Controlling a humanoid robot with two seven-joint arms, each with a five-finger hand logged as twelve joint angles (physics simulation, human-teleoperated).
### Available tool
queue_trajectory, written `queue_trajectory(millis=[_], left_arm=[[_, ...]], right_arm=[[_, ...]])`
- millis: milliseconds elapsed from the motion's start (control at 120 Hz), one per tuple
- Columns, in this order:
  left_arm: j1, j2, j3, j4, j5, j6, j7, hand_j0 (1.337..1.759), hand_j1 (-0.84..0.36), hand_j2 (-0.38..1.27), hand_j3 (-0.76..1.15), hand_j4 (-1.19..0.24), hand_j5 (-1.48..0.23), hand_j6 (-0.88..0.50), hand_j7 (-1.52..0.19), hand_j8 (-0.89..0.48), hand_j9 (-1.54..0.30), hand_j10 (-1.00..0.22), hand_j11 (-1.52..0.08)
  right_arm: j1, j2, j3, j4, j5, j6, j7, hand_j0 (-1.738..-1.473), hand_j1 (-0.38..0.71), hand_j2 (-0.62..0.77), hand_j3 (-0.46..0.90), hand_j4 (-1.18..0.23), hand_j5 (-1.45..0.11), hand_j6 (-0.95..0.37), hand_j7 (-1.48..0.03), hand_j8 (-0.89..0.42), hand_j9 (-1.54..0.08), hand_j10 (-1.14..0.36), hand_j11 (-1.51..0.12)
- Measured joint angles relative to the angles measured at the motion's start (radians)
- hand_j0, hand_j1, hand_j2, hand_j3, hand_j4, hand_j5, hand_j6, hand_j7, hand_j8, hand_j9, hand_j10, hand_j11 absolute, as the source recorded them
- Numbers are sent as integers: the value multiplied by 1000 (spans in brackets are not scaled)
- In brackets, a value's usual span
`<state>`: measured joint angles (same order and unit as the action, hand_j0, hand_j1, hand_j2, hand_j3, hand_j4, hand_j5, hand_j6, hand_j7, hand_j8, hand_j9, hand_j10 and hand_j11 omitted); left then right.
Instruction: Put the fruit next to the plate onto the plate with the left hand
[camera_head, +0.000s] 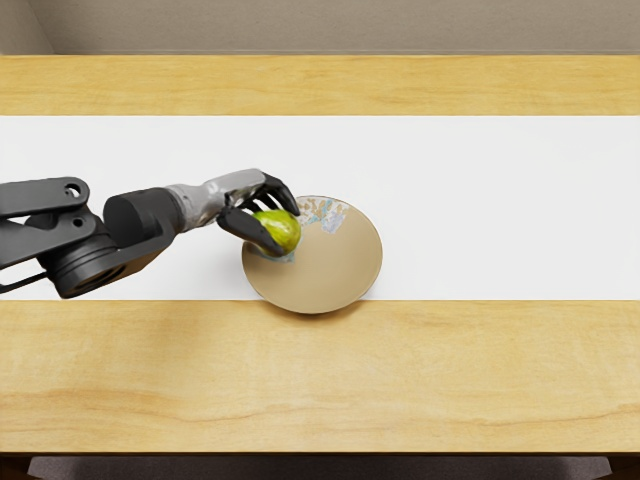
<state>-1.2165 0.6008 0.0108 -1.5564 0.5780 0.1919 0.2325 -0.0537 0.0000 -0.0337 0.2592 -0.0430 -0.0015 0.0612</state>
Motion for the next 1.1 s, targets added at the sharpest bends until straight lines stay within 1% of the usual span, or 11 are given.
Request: queue_trajectory(millis=[183,700,792,958,1100], left_arm=[[2,-1,-1,2,-1,-1,-1,1650,-363,358,0,-547,-908,-331,-817,-260,-826,-374,-831],[17,-3,6,1,-4,0,-6,1655,-261,238,0,-498,-734,-461,-682,-391,-694,-491,-702],[17,-3,7,1,-4,1,-7,1656,-180,176,0,-435,-621,-415,-587,-369,-595,-430,-601],[17,-1,2,1,-2,1,-9,1657,69,87,0,-232,-325,-223,-310,-202,-314,-230,-316],[9,12,-3,-3,-3,0,-13,1658,202,45,0,-123,-171,-119,-163,-108,-165,-122,-166]], right_arm=[[0,0,0,0,0,0,0,-1658,-326,-4,0,-19,-25,-19,-25,-19,-25,-19,-25],[0,0,0,0,0,0,0,-1658,-326,-4,0,-19,-24,-19,-24,-19,-24,-19,-24],[0,0,0,0,0,0,0,-1658,-326,-4,0,-19,-24,-19,-24,-19,-24,-19,-24],[0,0,0,0,0,0,0,-1658,-326,-4,0,-19,-24,-19,-24,-19,-24,-19,-24],[0,0,0,0,0,0,0,-1658,-326,-4,0,-19,-24,-19,-24,-19,-24,-19,-24]])
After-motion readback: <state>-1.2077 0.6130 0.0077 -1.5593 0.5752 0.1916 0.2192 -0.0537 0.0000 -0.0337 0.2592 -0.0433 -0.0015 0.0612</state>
